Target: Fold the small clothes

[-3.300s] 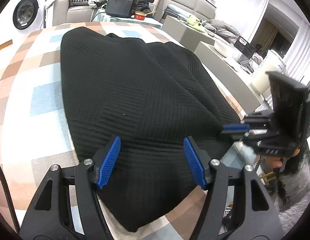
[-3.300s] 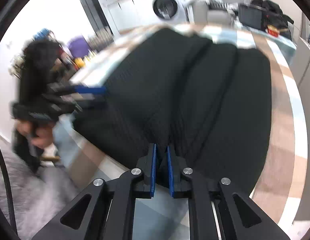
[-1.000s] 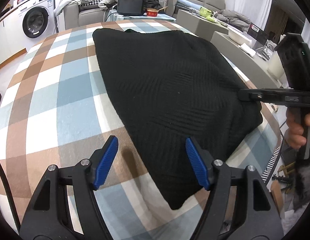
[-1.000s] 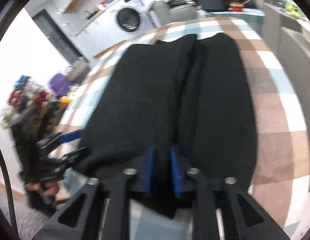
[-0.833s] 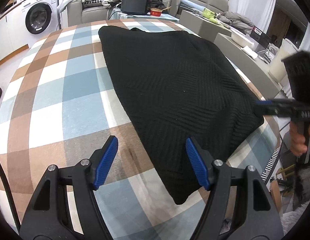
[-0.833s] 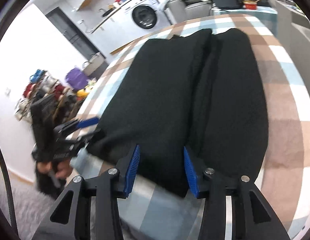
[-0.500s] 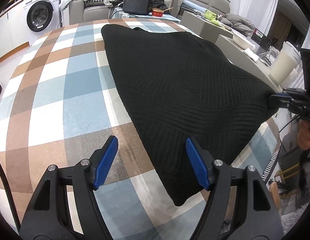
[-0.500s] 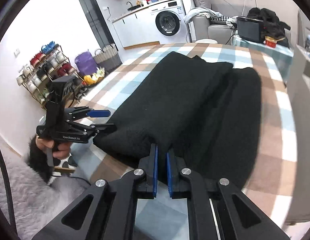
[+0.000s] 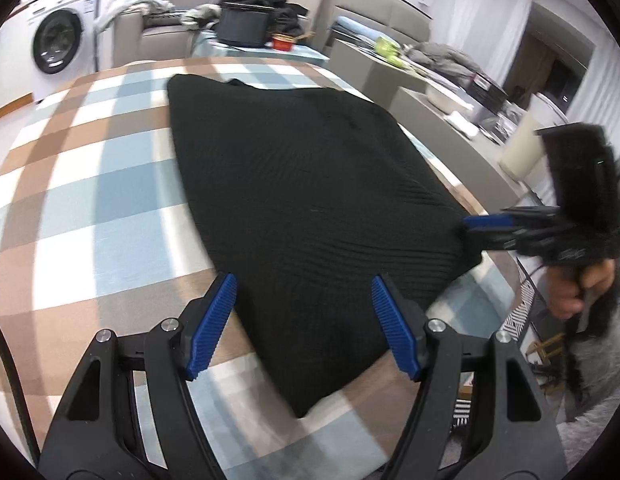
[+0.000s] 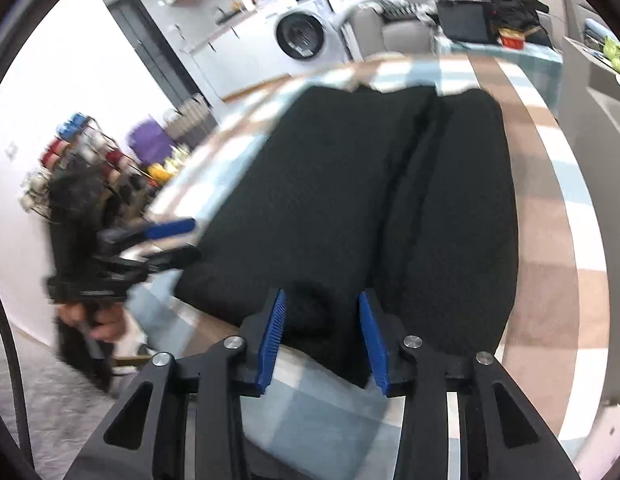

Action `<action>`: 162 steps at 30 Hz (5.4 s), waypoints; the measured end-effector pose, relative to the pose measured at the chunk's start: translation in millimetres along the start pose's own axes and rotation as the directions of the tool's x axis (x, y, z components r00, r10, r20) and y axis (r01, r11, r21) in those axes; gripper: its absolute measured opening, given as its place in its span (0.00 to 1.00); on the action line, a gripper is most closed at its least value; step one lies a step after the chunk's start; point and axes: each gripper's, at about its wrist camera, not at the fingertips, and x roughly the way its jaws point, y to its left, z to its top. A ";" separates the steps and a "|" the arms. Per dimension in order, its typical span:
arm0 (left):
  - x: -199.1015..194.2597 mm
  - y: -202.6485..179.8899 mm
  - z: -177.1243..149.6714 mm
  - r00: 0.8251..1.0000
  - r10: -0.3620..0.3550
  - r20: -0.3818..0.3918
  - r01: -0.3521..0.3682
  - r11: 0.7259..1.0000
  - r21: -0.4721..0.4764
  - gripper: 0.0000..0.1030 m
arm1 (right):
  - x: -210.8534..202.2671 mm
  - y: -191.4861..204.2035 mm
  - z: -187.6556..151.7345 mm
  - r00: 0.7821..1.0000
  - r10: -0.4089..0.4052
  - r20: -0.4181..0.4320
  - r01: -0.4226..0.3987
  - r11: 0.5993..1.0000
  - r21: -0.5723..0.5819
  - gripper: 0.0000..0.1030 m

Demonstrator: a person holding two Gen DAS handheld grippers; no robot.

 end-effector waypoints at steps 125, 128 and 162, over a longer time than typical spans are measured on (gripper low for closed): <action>7.7 148.4 26.5 0.984 0.164 0.070 -0.127 0.919 -0.373 0.10 | 52.1 3.4 58.7 0.985 -0.166 0.055 0.159 0.981 0.109 0.41; 5.1 146.9 26.6 0.983 0.168 0.069 -0.134 0.928 -0.346 0.11 | 59.3 -2.7 76.0 0.996 -0.060 0.073 0.049 0.988 0.144 0.41; -7.8 120.4 23.4 0.983 0.164 0.082 -0.128 0.932 -0.340 0.61 | 55.7 -14.7 124.0 0.968 -0.209 0.142 0.206 0.978 0.038 0.11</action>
